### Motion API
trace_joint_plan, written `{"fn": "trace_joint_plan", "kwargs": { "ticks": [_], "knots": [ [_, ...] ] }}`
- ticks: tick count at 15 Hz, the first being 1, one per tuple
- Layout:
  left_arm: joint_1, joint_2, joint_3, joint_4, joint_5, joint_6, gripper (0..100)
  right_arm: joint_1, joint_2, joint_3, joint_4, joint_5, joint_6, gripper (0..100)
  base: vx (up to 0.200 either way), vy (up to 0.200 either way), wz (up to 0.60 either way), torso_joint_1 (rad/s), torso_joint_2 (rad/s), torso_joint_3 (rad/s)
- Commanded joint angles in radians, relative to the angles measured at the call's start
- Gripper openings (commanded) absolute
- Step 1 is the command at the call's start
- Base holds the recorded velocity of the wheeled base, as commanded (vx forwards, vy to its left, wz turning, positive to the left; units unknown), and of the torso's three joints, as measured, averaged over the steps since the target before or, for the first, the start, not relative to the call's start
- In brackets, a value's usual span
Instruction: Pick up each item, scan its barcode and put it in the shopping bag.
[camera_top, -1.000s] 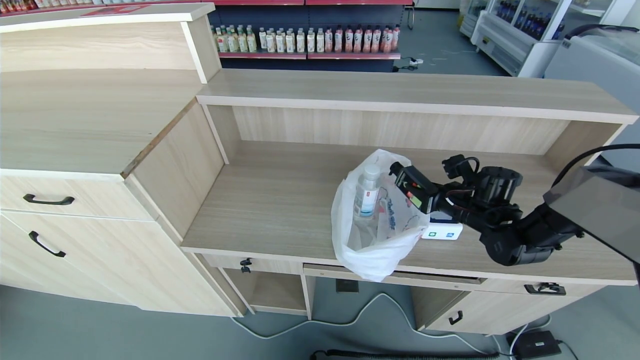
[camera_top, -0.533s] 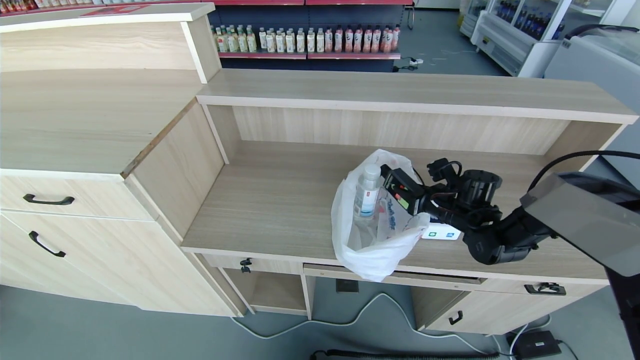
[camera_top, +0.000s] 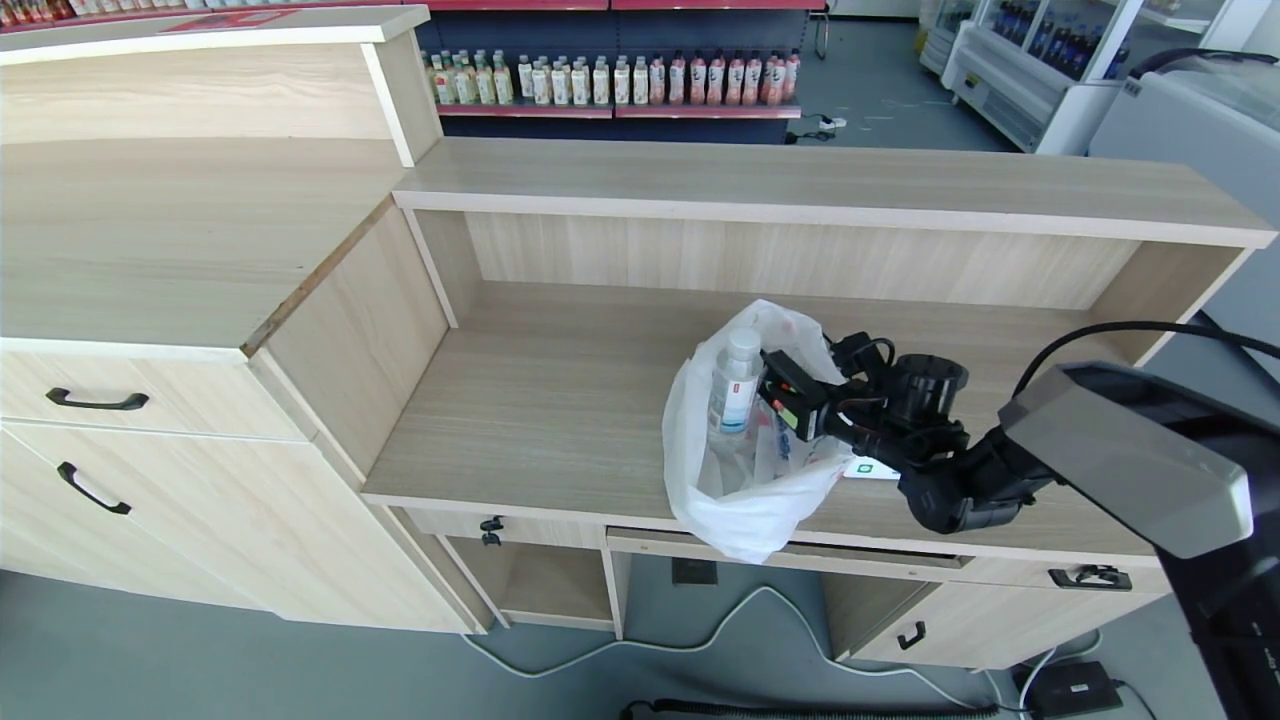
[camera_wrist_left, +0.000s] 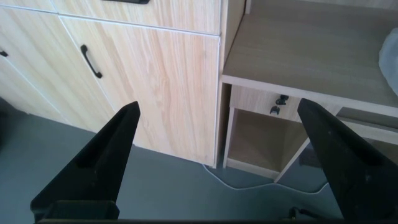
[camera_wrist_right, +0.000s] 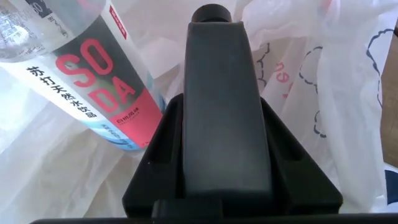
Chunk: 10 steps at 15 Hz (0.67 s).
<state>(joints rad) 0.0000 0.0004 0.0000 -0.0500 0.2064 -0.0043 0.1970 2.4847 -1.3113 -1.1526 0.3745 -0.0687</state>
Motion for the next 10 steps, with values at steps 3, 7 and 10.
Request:
{"fn": "trace_joint_plan", "kwargs": {
  "ticks": [3,7,10],
  "knots": [
    [0.000,0.000,0.000,-0.001,0.001,0.000,100,0.013,0.043,-0.031,0.002,0.000,-0.002,0,0.000,0.000,0.00,0.000,0.00,0.000],
    [0.000,0.000,0.000,-0.001,0.001,0.000,100,0.015,0.049,-0.031,0.008,-0.005,-0.003,0,0.000,0.000,0.00,0.000,0.00,0.000],
    [0.000,0.000,0.000,-0.001,0.001,0.000,100,0.015,0.049,-0.022,0.010,-0.006,-0.006,0,0.000,0.000,0.00,0.000,0.00,0.000]
  ]
}}
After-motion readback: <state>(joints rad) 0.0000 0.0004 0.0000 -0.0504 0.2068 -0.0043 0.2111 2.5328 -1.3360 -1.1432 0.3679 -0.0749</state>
